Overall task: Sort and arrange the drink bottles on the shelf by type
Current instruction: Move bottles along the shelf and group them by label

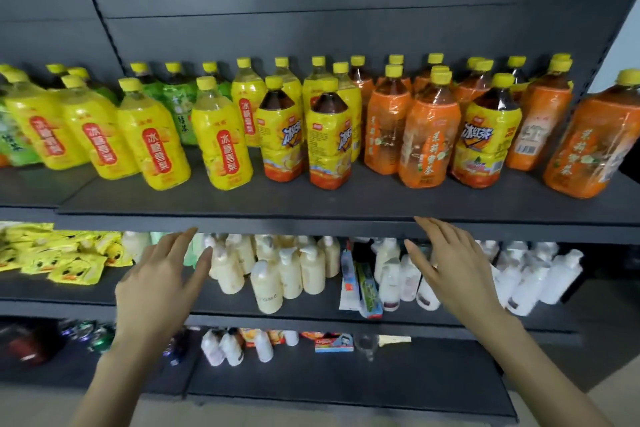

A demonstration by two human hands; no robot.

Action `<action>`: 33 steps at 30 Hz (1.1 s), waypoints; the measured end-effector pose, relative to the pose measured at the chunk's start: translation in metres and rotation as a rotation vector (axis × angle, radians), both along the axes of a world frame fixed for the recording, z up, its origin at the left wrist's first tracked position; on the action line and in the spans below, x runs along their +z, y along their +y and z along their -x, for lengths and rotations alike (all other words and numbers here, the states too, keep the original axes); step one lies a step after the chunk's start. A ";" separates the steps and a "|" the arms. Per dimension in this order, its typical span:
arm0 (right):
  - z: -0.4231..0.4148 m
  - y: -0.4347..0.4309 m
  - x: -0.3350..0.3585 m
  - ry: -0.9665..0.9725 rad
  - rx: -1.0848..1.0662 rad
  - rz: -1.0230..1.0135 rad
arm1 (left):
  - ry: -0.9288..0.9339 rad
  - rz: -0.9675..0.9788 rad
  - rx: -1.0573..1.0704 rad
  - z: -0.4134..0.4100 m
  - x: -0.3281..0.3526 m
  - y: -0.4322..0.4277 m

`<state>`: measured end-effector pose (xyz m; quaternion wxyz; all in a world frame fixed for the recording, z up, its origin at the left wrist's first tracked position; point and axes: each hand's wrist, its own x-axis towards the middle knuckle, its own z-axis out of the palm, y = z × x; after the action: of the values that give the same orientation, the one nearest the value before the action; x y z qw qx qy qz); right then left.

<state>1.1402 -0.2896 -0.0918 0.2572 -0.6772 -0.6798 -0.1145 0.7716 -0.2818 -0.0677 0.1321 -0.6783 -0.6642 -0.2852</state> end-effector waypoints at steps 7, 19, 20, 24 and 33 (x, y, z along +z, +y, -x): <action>0.095 -0.009 0.006 0.042 -0.011 -0.025 | -0.001 -0.010 0.024 0.088 0.009 -0.018; 0.212 0.054 0.011 0.006 0.042 -0.064 | -0.063 0.078 0.105 0.199 0.012 0.029; 0.222 0.063 0.011 0.001 0.043 -0.071 | -0.052 0.083 0.106 0.208 0.013 0.038; 0.261 0.103 0.006 0.019 0.066 -0.051 | -0.036 0.089 0.107 0.247 0.013 0.077; 0.351 0.154 0.003 0.012 0.113 -0.007 | -0.014 0.095 0.141 0.336 0.012 0.126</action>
<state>0.7895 -0.1361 -0.0888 0.2696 -0.6375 -0.7151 -0.0981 0.4359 -0.1554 -0.0562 0.1147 -0.6333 -0.7240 -0.2481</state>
